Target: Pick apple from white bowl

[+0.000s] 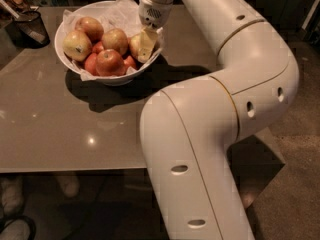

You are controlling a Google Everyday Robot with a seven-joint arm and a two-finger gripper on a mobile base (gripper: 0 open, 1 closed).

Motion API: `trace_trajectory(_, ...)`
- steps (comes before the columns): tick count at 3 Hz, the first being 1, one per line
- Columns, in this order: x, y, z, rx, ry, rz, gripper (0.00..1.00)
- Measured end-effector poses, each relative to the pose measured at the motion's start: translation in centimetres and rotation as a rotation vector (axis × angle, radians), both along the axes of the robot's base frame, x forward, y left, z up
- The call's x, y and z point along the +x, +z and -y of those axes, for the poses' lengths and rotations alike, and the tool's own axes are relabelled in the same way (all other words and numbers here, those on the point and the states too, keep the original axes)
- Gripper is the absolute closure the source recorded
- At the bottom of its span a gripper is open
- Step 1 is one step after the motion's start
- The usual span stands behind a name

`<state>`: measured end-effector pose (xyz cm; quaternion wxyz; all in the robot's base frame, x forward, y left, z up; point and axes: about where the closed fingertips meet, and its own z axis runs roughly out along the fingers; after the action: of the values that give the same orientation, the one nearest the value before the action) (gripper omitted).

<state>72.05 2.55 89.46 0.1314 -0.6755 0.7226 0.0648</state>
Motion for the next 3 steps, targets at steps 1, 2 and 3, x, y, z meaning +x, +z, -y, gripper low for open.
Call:
trace_trajectory(1,0.73,-0.20,-0.50,0.012,-0.004,0.021,0.70)
trace_trajectory(2,0.75,-0.21,-0.51,0.012,-0.004,0.021,0.93)
trace_trajectory(3,0.75,-0.21,-0.51,0.012,-0.004,0.021,1.00)
